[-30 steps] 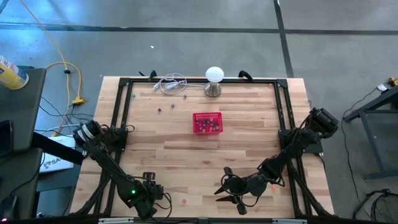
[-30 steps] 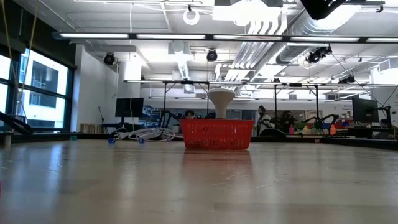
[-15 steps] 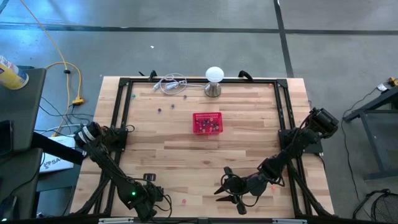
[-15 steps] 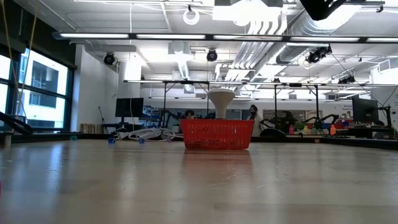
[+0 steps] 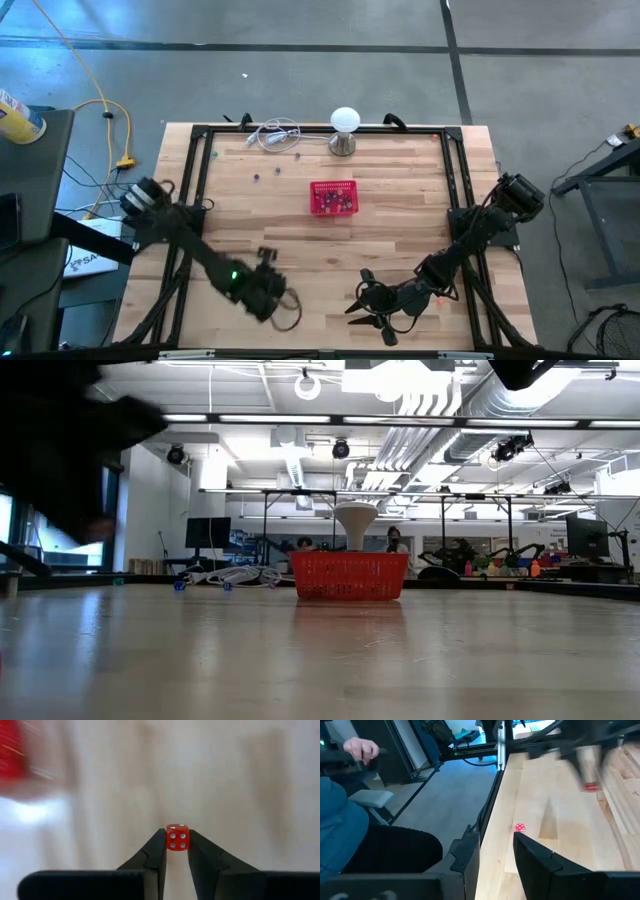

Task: Pick & Place Dice
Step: Put the red dice into the bin

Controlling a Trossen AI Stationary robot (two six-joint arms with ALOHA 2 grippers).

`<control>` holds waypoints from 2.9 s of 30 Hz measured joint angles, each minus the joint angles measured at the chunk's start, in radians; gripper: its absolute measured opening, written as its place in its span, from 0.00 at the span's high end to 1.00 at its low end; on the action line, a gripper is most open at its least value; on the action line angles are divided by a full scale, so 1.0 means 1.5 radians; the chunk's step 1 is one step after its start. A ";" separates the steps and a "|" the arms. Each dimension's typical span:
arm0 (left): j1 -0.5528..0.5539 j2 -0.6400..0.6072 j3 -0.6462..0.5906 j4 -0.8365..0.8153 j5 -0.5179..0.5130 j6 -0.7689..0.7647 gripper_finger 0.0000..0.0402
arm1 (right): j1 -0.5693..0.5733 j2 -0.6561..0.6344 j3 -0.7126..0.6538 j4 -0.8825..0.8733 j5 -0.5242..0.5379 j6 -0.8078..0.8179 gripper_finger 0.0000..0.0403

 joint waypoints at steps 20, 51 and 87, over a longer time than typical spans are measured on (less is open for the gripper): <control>0.539 -0.039 -0.015 0.344 0.303 0.454 0.86 | 0.000 0.000 0.001 -0.014 0.000 0.000 0.73; 0.607 0.001 -0.016 0.402 0.381 0.331 0.40 | -0.018 0.000 0.001 -0.033 0.167 -0.105 0.73; 0.612 -0.001 -0.016 0.400 0.452 0.351 0.40 | -0.375 0.046 -0.001 -0.158 0.185 -0.147 0.83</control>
